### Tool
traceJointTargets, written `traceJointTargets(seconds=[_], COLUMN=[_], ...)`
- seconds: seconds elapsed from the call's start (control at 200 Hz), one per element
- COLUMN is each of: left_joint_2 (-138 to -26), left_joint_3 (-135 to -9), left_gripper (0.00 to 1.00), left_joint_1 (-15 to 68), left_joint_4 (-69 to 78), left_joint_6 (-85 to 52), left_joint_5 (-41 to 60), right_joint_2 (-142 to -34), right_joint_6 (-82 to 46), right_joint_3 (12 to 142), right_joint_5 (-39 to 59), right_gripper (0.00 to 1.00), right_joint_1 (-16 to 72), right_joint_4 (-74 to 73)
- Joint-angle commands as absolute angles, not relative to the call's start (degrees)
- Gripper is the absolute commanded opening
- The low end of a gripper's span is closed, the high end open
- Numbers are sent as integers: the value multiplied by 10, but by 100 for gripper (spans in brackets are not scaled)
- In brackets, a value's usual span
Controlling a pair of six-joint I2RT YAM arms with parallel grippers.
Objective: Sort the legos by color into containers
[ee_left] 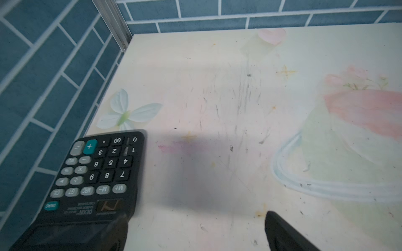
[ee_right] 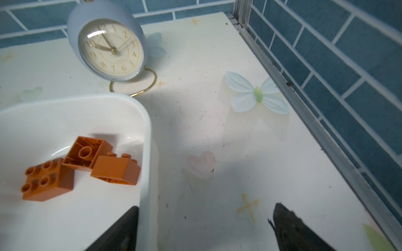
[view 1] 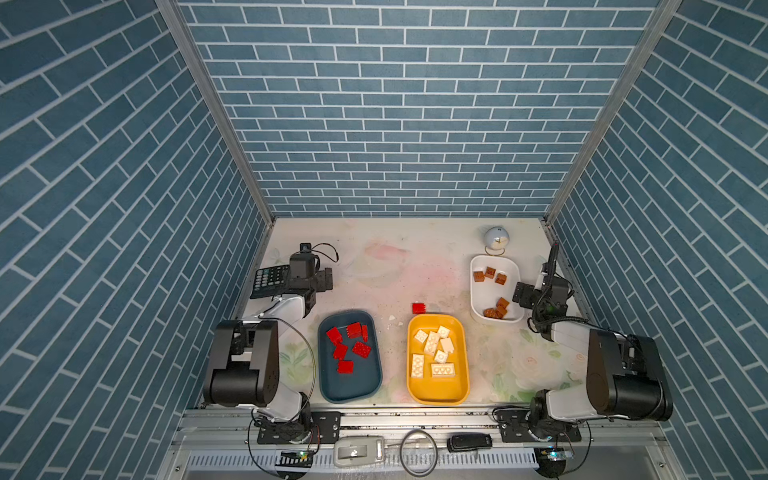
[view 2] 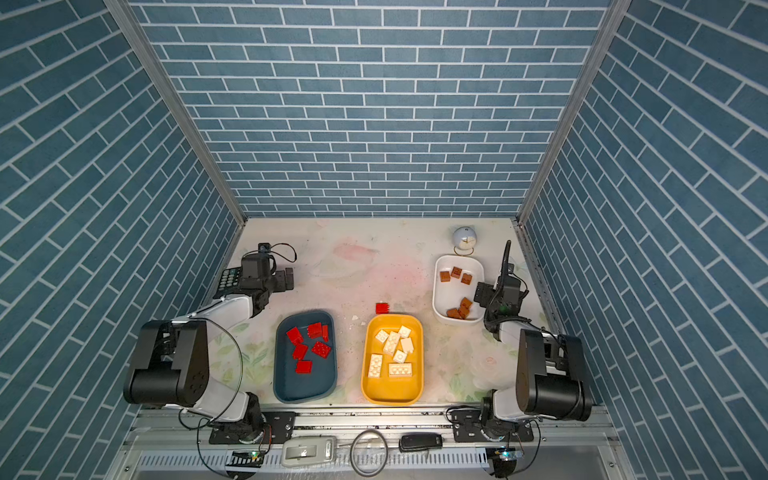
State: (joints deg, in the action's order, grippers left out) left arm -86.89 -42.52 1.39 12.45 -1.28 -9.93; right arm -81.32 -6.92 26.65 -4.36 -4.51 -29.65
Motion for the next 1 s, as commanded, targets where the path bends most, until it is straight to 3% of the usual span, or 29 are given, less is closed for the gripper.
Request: traceJointTargets(seconds=[0.0, 0.12, 0.41, 0.6, 0.995], left_joint_2=[-859, -864, -828, -839, -838], left_joint_3=[-402, -402, -409, -449, -463], left_gripper=[100, 100, 100, 100, 100], left_joint_1=[14, 14, 11, 12, 12], left_joint_4=[187, 189, 138, 87, 54], left_joint_6=[-3, 0, -2, -32, -102], left_joint_5=[-131, -124, -62, 9, 101], right_joint_2=[-781, -722, -602, -652, -850], right_joint_6=[-45, -48, -50, -126, -326], right_joint_3=[230, 240, 394, 479, 619], right_joint_5=[-14, -1, 140, 145, 84], right_gripper=[95, 96, 99, 97, 91], right_joint_1=[-47, -47, 13, 134, 341], right_joint_4=[-381, -303, 83, 213, 282])
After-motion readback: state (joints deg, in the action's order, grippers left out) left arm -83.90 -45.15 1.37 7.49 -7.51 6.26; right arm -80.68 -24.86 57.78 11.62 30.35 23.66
